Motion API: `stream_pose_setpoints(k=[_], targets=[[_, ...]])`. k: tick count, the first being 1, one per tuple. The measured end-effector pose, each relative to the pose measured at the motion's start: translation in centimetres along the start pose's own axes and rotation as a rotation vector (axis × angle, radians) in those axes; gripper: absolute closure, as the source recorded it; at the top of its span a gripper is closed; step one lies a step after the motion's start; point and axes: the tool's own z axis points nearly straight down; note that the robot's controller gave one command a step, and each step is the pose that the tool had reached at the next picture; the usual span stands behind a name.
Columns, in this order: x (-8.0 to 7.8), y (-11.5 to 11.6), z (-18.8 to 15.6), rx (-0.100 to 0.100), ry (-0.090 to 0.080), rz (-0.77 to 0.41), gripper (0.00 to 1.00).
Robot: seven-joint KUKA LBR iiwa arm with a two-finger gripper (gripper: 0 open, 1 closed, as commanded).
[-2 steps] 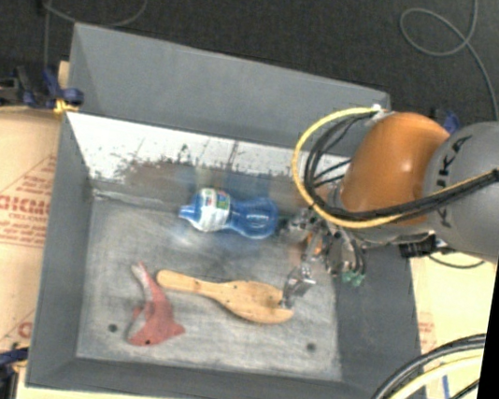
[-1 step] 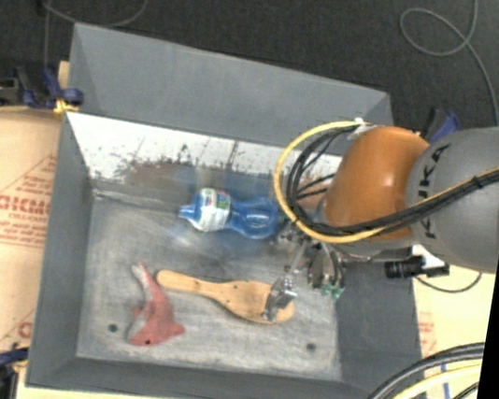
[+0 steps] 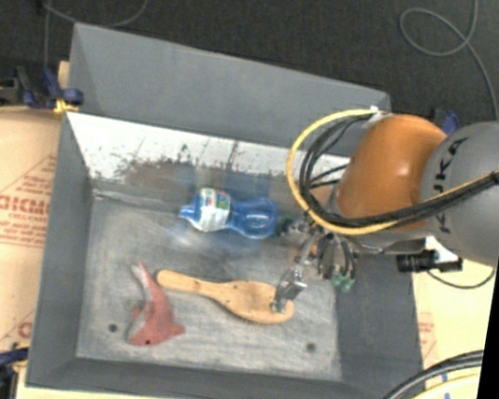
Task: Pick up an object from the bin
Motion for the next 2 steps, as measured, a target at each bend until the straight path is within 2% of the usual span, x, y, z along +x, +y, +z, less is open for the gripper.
stream_pose_setpoints(k=[1,2], targets=[[1.2,1.1,6.5,0.003,-0.002,-0.031,0.00],[1.6,0.9,8.8,-0.002,-0.005,0.064,1.00]])
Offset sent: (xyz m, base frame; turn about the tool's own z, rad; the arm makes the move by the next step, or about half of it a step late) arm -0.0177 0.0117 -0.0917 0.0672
